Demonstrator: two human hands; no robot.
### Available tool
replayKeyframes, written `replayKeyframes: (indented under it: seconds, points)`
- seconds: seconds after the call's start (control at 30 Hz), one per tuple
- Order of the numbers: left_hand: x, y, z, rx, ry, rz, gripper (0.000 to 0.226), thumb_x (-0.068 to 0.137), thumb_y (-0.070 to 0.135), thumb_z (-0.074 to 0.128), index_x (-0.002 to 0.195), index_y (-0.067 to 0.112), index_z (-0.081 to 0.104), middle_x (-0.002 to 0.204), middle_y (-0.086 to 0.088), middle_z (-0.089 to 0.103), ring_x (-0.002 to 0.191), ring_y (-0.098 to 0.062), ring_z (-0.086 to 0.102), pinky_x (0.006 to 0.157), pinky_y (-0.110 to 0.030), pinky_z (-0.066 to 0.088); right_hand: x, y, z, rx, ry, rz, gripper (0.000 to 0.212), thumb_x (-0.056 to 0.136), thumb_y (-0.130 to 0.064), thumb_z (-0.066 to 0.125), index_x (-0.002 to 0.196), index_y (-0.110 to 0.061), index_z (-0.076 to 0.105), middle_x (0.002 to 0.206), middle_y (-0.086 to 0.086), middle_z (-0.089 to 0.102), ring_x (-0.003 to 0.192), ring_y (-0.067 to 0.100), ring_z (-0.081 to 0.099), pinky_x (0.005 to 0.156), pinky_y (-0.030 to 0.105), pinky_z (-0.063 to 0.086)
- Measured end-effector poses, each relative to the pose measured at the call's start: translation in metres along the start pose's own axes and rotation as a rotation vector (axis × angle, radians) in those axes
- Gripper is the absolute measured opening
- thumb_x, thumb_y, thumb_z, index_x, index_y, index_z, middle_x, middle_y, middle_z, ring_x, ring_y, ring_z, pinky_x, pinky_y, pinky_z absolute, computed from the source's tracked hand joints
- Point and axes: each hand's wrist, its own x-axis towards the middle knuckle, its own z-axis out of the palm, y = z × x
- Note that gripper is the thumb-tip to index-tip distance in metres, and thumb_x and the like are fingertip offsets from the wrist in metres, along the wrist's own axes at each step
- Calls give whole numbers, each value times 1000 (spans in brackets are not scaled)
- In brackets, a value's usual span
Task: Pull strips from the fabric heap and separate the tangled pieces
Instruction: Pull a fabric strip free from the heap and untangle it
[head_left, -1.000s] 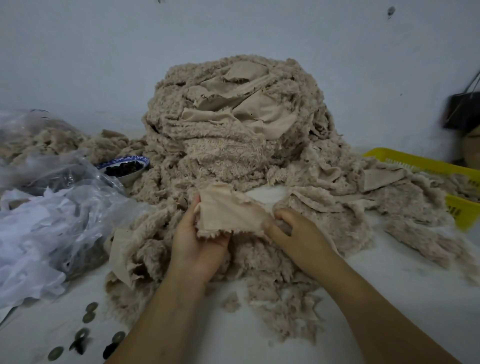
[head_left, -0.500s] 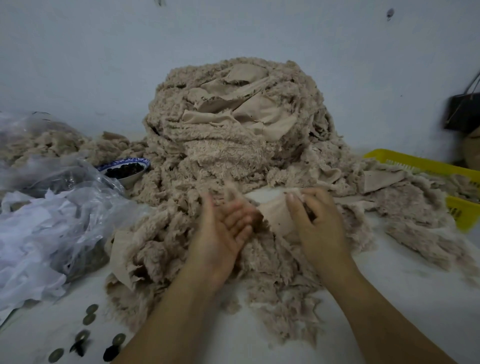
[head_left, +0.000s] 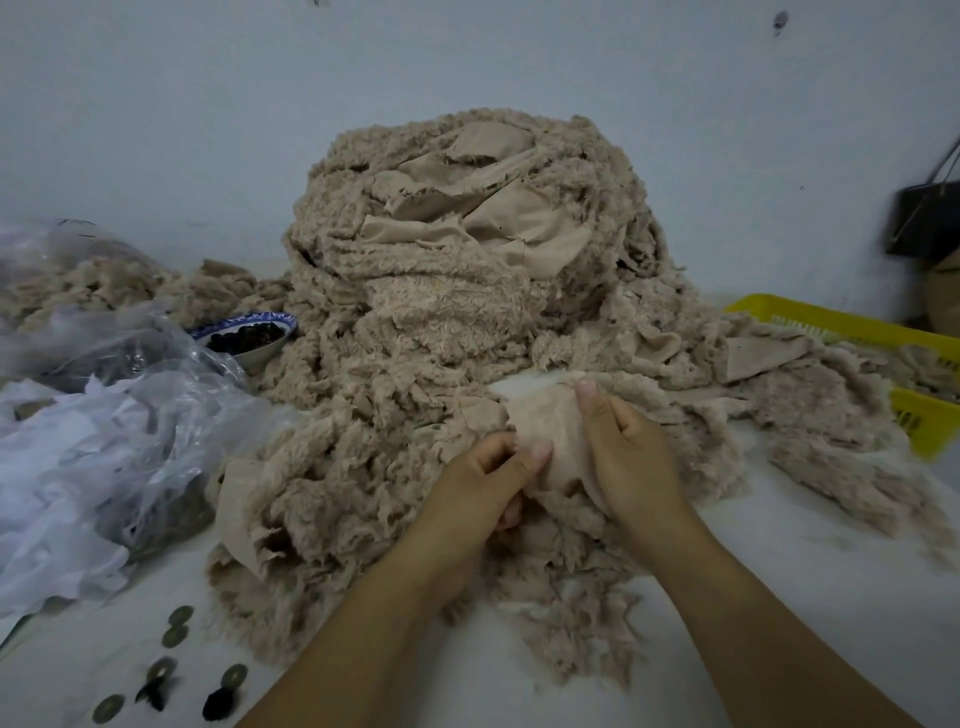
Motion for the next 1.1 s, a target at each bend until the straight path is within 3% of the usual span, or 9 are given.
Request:
replayKeyframes:
  seconds: [0.17, 0.33, 0.43, 0.53, 0.6, 0.73, 0.9, 1.0, 1.1]
  points:
    - [5, 5, -9, -447, 41, -2, 22, 86, 28, 63, 98, 11, 61, 60, -2, 49, 41, -8, 41, 37, -17, 34, 5, 8, -4, -79, 42, -10, 65, 80, -71, 47, 67, -8, 55, 57, 9, 46, 52, 8, 42, 49, 23, 32]
    - [8, 10, -15, -554, 124, -36, 21, 104, 24, 46, 109, 10, 62, 57, 1, 64, 45, -6, 62, 39, -16, 48, 10, 11, -14, -33, 139, 52, 58, 85, -74, 42, 48, -29, 42, 46, -10, 31, 43, 8, 27, 52, 25, 27]
    - [6, 11, -13, -574, 95, -45, 20, 104, 24, 45, 111, 12, 60, 60, -4, 68, 50, -10, 68, 41, -17, 51, 8, 9, -9, -65, 133, 53, 70, 82, -87, 28, 53, -30, 55, 52, -12, 52, 46, 1, 46, 56, 27, 33]
    - [7, 10, -12, -620, 83, -51, 24, 104, 27, 46, 116, 10, 59, 73, -10, 73, 59, -14, 72, 47, -19, 55, 4, 8, -2, -13, -48, 24, 68, 76, -90, 25, 76, -40, 71, 86, -13, 71, 80, -5, 63, 75, 27, 47]
    - [8, 9, -14, -640, 76, -38, 29, 101, 30, 50, 118, 10, 61, 77, -8, 73, 62, -13, 72, 51, -20, 56, 0, 8, 2, -20, -210, 0, 57, 79, -87, 35, 90, -45, 72, 100, -11, 72, 93, -3, 66, 80, 19, 50]
    - [9, 2, -11, -496, 31, -30, 29, 85, 33, 66, 104, 12, 63, 70, 1, 59, 55, -7, 53, 52, -18, 48, -5, 5, 9, -85, -257, -57, 18, 91, -60, 50, 87, -58, 67, 90, -20, 72, 83, -8, 66, 67, 5, 45]
    - [8, -4, -6, -296, 15, -52, 16, 78, 29, 75, 75, 16, 67, 54, 0, 50, 49, -11, 40, 49, -20, 43, -5, 6, 6, -19, -218, -13, 49, 84, -66, 44, 66, -31, 73, 61, -5, 70, 58, 6, 66, 53, 17, 47]
    - [6, -1, -5, -312, -23, -73, 20, 89, 31, 64, 90, 12, 68, 52, -1, 52, 42, -9, 42, 43, -19, 38, -2, 10, 3, -56, -135, 2, 78, 77, -74, 46, 83, 0, 67, 74, 20, 67, 68, 30, 65, 58, 31, 48]
    - [5, 1, -2, -416, -33, -178, 21, 96, 28, 58, 105, 9, 62, 67, -5, 68, 43, -10, 59, 38, -18, 45, -1, 10, 2, -15, -116, 7, 66, 81, -73, 48, 80, -10, 68, 78, 17, 70, 71, 28, 68, 64, 32, 52]
